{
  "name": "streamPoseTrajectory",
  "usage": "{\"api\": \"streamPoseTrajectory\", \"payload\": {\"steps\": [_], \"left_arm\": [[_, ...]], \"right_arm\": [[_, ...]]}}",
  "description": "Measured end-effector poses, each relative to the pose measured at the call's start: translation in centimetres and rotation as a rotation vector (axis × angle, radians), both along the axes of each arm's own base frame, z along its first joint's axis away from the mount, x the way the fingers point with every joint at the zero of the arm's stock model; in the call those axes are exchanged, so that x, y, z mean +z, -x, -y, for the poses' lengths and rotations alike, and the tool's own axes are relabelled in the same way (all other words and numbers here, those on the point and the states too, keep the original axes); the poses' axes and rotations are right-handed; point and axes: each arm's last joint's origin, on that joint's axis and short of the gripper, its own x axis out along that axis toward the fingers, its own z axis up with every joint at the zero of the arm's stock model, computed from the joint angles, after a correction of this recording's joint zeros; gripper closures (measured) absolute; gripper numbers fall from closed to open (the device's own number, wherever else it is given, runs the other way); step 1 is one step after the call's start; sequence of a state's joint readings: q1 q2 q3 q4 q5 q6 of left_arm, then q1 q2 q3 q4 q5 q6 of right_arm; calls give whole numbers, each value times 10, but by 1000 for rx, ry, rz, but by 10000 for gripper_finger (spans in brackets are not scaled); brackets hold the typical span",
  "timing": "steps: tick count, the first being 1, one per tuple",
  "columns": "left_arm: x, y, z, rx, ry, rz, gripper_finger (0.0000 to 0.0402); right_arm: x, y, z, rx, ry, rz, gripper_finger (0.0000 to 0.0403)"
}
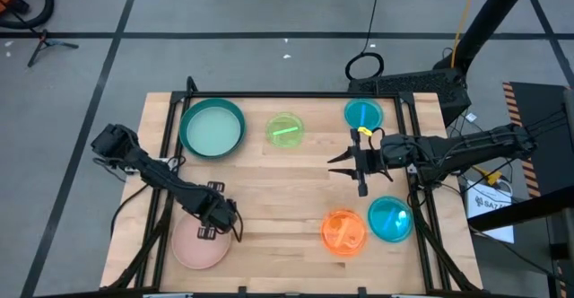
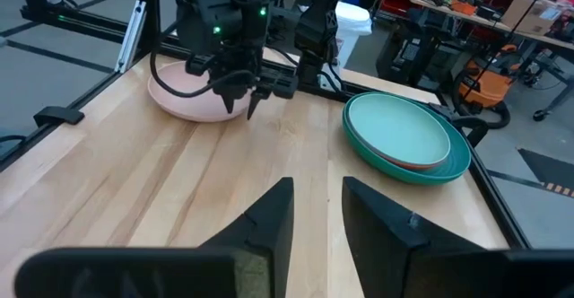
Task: Stack plastic plates
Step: Stack the pink plate on top of the blue plate
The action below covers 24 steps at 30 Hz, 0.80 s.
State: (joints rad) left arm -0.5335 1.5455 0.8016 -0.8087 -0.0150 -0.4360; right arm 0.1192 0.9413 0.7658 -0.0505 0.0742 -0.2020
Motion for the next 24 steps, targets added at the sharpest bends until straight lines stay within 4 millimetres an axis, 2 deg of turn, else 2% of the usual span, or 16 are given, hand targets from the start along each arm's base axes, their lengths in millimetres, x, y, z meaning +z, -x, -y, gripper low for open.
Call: {"api": "streamPoseTrajectory", "payload": {"steps": [3,6,16,20,24], "left_arm": [[-2,1,0,12,6,-1,229],[-2,1,0,15,4,1,249],[0,1,0,-17,18,1,384],[6,-1,1,-19,22,15,388],[27,-8,1,-20,17,113,389]], "right_arm": [[0,0,0,0,0,0,313],[0,0,0,0,0,0,313],[0,0,0,-1,0,0,313],[0,0,0,-4,-6,-1,313],[0,0,0,-4,-6,-1,313]]}}
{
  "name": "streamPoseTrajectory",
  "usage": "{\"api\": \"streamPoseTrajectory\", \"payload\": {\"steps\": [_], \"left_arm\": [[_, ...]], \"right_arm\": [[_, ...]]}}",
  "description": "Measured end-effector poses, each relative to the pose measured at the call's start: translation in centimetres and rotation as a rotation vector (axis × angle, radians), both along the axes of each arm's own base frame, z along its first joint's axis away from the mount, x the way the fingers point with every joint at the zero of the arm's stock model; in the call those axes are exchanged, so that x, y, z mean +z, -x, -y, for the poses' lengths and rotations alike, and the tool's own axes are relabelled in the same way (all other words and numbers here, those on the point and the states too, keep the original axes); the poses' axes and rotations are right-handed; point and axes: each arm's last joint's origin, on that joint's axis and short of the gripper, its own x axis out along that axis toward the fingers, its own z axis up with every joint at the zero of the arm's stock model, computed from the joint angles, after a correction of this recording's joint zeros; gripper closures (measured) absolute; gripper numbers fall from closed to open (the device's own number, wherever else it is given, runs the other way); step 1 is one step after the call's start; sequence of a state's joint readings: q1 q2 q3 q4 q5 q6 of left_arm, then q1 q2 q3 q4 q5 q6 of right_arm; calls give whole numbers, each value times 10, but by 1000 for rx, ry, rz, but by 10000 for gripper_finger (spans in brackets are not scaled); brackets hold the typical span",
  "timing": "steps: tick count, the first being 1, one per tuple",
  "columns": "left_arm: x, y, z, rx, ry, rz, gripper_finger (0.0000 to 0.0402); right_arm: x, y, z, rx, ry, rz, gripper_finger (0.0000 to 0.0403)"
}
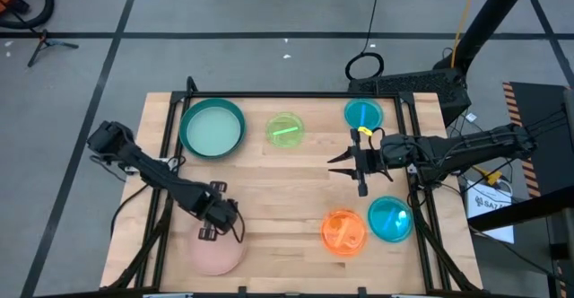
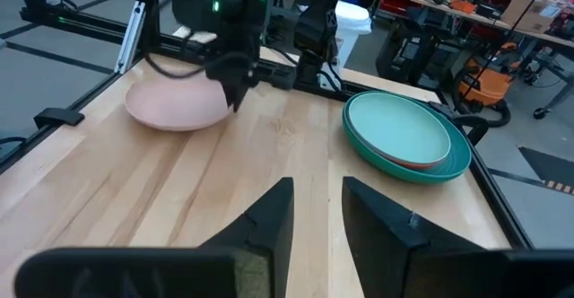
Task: Stack plastic plates
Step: Stack the pink plate on top of the blue plate
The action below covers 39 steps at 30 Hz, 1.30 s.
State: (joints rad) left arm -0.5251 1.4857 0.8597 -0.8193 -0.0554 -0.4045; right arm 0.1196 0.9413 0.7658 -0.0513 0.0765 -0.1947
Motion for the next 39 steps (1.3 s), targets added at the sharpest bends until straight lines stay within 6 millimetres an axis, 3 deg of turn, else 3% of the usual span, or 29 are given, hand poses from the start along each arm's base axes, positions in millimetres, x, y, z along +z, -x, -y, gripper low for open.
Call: {"api": "streamPoseTrajectory", "payload": {"steps": [10,15,20,25,39], "left_arm": [[75,-9,-32,123,-77,224,392],[106,-8,-63,248,-128,287,392],[124,-3,-101,394,-215,263,392],[127,3,-143,545,-362,198,392],[128,42,-245,892,-414,63,392]], "right_arm": [[-1,0,0,-1,1,-6,313],[0,0,0,-1,1,-6,313],[0,0,0,-1,1,-6,313],[-1,0,0,-4,-6,-18,313],[-5,2,0,-11,-18,-55,313]]}}
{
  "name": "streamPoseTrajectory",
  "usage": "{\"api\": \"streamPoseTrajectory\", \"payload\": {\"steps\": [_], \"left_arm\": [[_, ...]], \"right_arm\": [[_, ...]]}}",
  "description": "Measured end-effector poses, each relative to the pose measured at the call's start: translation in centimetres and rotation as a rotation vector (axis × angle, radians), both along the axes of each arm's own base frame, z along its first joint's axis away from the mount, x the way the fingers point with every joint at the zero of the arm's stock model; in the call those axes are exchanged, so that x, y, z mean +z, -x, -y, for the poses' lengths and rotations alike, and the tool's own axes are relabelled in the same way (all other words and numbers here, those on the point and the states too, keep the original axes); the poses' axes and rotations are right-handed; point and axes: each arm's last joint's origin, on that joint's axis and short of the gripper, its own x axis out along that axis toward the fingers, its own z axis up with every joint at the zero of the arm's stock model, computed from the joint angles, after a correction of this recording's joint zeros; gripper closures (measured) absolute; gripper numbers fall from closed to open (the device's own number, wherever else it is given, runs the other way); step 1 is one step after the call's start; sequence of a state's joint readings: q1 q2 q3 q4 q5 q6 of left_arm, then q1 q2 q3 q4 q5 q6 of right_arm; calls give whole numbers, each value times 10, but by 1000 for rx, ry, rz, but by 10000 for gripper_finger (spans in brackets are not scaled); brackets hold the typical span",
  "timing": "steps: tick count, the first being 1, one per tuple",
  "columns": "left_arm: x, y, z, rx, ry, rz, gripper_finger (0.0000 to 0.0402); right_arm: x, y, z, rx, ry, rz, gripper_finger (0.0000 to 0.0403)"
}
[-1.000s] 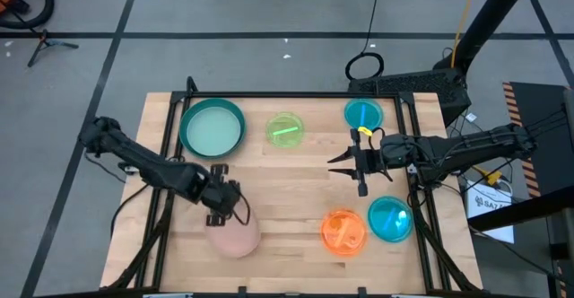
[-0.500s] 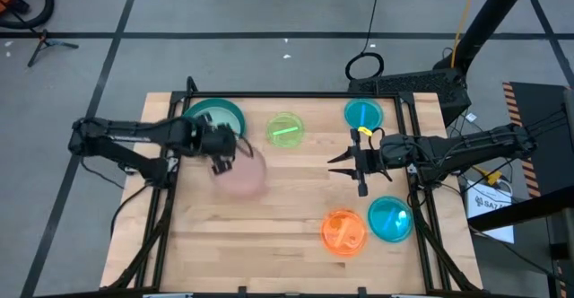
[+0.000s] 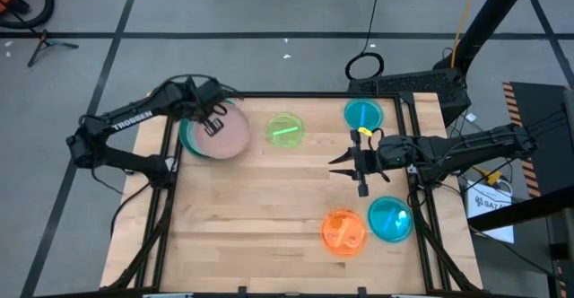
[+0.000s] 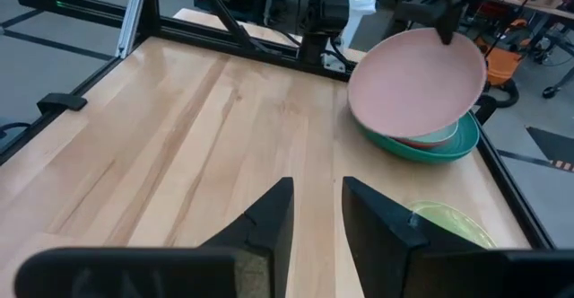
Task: Stack plastic plates
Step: Stack the pink plate on top of the blue plate
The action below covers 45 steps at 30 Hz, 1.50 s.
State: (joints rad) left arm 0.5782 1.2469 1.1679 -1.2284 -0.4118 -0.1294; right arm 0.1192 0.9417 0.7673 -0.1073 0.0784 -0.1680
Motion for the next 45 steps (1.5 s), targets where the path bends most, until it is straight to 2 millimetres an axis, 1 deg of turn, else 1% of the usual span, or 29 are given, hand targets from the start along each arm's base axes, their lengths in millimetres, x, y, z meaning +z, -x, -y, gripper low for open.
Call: {"api": "streamPoseTrajectory", "payload": {"steps": [4,7,14,23,45], "left_arm": [[0,15,-18,67,8,-21,392],[0,26,-29,113,43,-2,392],[-1,40,-42,200,58,10,392],[-1,43,-45,209,54,12,370],[-1,43,-45,218,61,23,364]], "right_arm": [[0,0,0,0,0,-3,313],[0,0,0,0,0,-4,313],[-1,0,0,-4,-9,-11,313],[-2,1,0,-4,-9,-17,313],[-2,1,0,-9,-21,-19,313]]}}
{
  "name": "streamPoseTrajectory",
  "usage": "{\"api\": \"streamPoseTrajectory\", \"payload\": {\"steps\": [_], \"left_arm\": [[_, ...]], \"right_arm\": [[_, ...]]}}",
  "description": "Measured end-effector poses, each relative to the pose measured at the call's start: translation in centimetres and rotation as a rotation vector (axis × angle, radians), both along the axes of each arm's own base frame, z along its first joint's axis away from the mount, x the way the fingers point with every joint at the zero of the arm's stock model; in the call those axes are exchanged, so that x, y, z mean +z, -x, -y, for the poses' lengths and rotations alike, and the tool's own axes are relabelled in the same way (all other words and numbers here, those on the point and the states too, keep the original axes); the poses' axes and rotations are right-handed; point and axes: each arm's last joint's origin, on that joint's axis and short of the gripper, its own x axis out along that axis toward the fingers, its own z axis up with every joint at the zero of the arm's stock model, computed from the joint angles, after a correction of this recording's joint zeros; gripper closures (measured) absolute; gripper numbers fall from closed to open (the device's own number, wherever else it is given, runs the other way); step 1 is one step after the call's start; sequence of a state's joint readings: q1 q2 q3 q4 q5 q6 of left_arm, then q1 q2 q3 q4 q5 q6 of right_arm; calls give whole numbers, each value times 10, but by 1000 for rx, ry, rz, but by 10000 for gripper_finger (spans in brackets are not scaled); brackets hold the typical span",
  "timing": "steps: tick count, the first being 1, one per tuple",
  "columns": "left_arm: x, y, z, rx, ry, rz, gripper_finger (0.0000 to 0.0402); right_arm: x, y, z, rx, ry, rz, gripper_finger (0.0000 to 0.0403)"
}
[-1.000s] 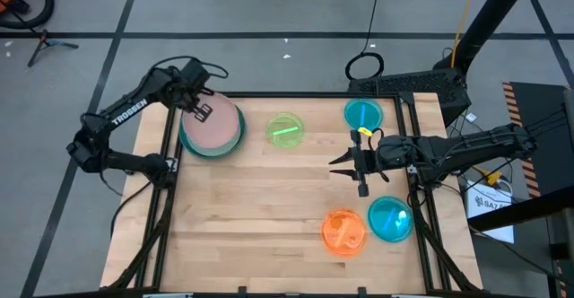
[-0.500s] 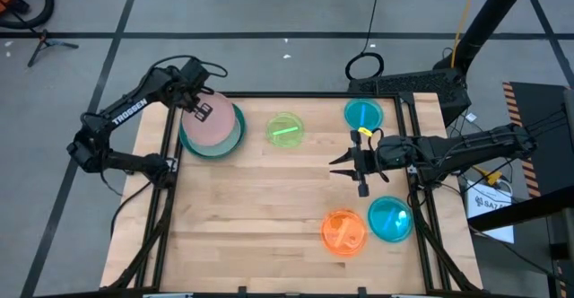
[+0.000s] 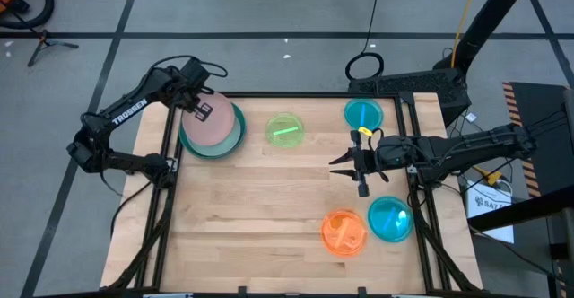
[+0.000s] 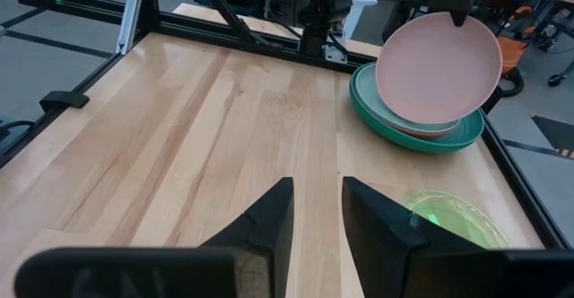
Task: Stack plastic plates
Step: Stack the pink plate on top of the blue plate, then adjust the stacked plates on the table
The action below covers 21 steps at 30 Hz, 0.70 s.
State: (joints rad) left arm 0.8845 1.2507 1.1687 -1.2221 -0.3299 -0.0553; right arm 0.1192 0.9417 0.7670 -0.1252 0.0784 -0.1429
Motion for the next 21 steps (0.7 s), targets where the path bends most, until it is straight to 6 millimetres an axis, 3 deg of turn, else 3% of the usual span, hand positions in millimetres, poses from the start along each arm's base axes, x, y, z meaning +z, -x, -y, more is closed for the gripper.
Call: {"api": "streamPoseTrajectory", "payload": {"steps": [11,21], "left_arm": [[0,-2,0,-17,16,42,361],[0,-2,-1,-19,10,45,275]], "right_arm": [[0,0,0,0,0,-2,313],[-2,1,0,0,2,-18,313]]}}
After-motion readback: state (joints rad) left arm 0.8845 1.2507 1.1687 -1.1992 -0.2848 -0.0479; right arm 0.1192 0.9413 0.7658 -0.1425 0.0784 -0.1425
